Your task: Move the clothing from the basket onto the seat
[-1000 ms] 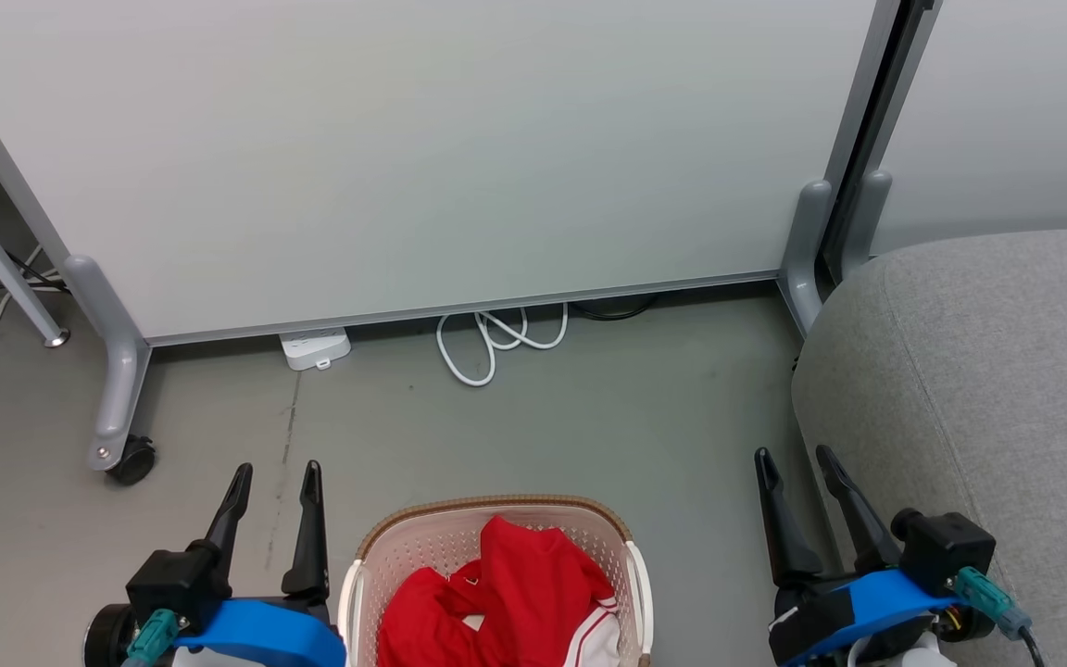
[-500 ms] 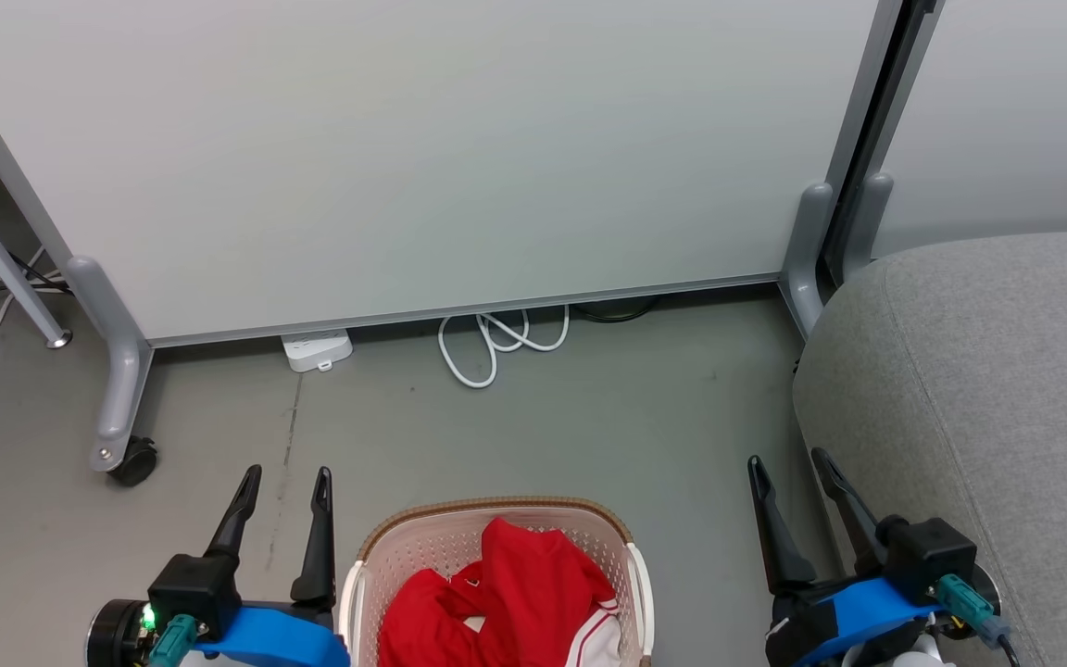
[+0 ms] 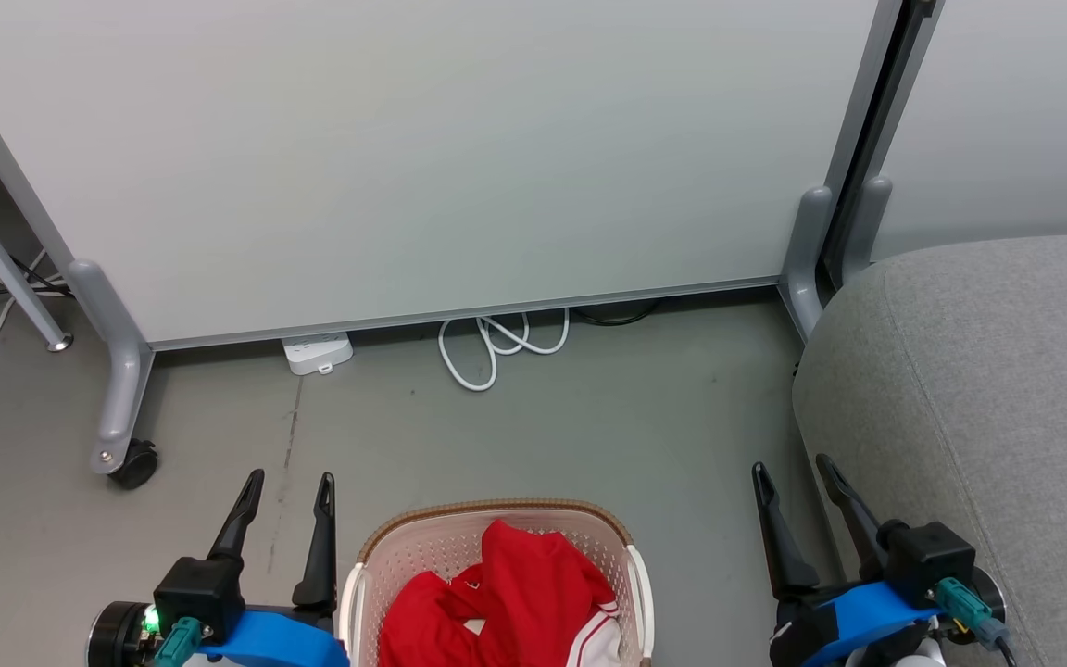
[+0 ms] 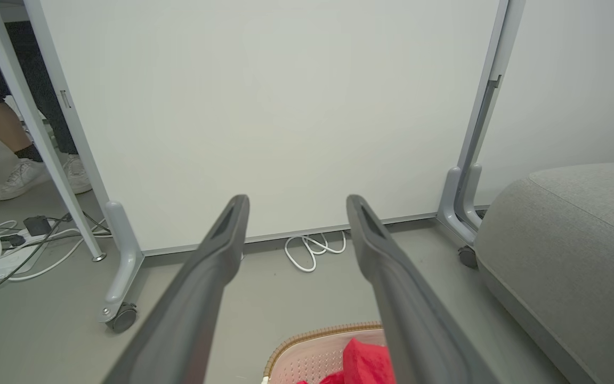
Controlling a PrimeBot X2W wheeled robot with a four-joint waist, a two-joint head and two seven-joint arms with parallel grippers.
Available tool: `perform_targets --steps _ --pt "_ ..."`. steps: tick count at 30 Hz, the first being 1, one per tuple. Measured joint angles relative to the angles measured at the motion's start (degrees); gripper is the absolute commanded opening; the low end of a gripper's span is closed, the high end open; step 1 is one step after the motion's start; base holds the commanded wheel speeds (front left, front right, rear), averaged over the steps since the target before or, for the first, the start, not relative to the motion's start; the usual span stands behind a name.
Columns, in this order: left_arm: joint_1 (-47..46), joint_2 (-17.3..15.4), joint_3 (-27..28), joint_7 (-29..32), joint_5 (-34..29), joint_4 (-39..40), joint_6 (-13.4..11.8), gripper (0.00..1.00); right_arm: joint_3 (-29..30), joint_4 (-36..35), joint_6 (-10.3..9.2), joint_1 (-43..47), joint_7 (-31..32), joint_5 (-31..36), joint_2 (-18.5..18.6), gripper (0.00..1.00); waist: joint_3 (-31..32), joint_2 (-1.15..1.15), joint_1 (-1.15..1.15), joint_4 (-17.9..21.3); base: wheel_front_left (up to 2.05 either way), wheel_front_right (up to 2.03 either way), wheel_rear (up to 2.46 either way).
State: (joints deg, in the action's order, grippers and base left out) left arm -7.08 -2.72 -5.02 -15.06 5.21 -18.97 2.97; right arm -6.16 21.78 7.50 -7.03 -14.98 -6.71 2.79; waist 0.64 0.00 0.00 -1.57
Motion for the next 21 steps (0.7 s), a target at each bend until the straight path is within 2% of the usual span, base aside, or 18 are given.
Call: perform_targets --steps 17,21 --pt "0.0 0.0 0.15 0.0 -0.26 -0.41 0.05 1.0 -0.21 0.65 0.0 0.0 0.0 -0.04 0.0 1.0 -0.11 0.0 0.0 0.0 0.0 0.0 0.0" --pt "-0.48 -0.01 -0.34 0.0 -1.42 -1.29 0.75 1.0 -0.23 0.73 0.0 -0.02 0.0 -0.12 0.01 1.0 -0.36 0.0 0.0 0.06 0.0 0.0 0.0"
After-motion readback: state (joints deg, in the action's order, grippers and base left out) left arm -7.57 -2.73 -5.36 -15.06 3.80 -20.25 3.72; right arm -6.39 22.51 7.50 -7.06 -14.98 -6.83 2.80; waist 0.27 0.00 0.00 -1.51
